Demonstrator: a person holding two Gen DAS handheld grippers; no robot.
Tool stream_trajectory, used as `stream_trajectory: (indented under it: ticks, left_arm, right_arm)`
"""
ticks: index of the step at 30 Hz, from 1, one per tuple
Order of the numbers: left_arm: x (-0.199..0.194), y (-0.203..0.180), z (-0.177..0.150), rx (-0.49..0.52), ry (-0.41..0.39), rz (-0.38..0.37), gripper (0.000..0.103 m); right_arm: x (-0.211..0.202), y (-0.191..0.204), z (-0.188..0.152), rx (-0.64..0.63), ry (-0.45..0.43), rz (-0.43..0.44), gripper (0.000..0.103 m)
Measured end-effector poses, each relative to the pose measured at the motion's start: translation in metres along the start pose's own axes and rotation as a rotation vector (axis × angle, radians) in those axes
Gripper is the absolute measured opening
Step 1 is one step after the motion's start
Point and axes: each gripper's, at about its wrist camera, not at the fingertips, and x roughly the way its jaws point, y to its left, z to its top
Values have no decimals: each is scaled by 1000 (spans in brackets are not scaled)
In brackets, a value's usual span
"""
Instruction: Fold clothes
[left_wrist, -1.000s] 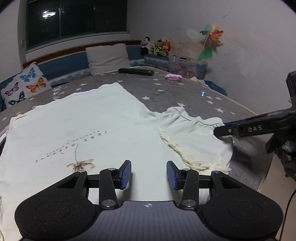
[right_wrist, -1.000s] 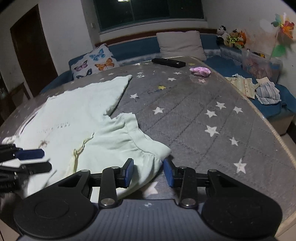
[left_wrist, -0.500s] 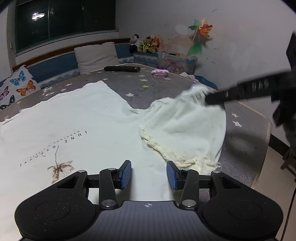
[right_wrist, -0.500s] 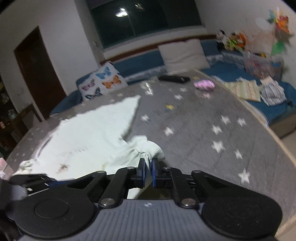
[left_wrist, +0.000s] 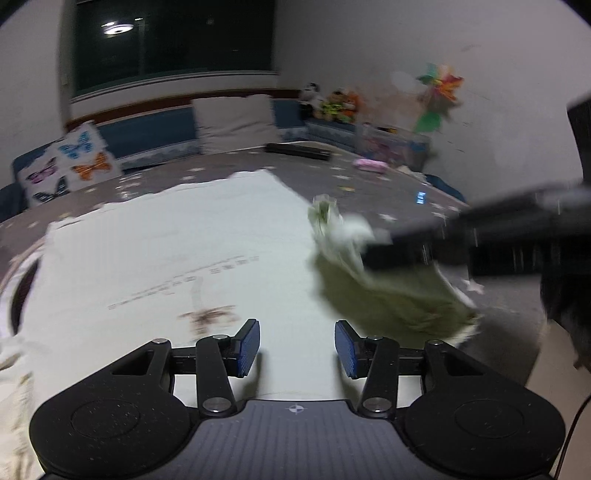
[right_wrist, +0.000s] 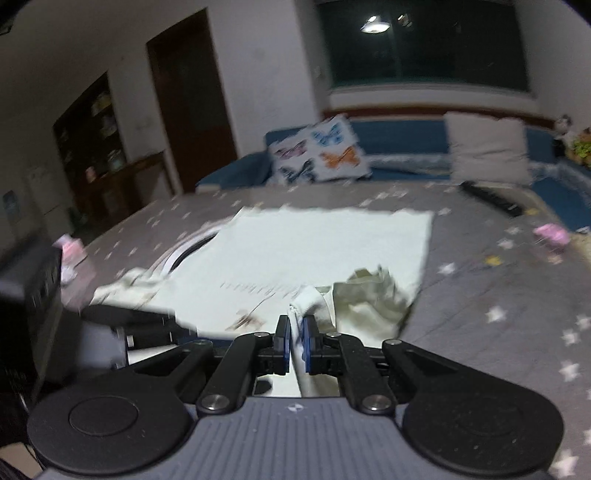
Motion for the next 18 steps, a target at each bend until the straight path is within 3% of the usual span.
stream_trajectory:
  ticks: [5,8,18]
  left_arm:
    - [-5,17,2,-40,-11,43,48]
    - [-5,13,8,-44,-30,30,48]
    - [9,-19,12,33,-15,-78,46]
  right_arm:
    - [10,2,-13,23,50,36,13]
    - [-5,-8,-18,54,42,28,24]
    - [-18,-36,-53,96,152,-82,24]
